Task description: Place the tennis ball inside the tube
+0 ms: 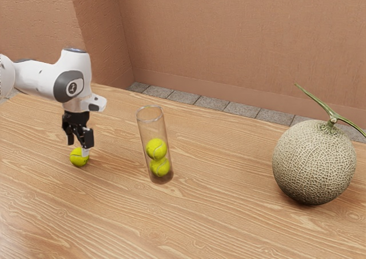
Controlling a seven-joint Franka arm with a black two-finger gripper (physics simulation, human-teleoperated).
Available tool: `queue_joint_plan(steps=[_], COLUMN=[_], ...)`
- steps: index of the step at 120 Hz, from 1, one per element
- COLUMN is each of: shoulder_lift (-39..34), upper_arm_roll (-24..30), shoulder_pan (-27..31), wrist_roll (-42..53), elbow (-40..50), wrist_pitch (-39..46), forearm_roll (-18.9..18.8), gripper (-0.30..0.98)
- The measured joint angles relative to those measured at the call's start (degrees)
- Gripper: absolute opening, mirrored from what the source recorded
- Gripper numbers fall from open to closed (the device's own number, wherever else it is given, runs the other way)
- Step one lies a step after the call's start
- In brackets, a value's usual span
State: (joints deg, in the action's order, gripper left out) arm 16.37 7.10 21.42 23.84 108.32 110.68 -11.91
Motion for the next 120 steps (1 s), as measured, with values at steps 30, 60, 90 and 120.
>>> queue_joint_plan(steps=[30, 60, 90, 120], shoulder_lift=[6.19, 10.18, 14.39, 14.08], upper_arm_roll=[-1.19, -1.21, -1.19, -1.21], shoulder_pan=[2.75, 4.51, 5.04, 5.04], wrist_roll=[0.21, 0.44, 0.73, 0.73], elbow=[-2.88, -6.09, -9.64, -9.6], wrist_pitch=[4.03, 5.44, 6.0, 5.62], forearm_roll=[3.01, 3.96, 4.99, 6.77], gripper=[0.69, 0.69, 0.69, 0.51])
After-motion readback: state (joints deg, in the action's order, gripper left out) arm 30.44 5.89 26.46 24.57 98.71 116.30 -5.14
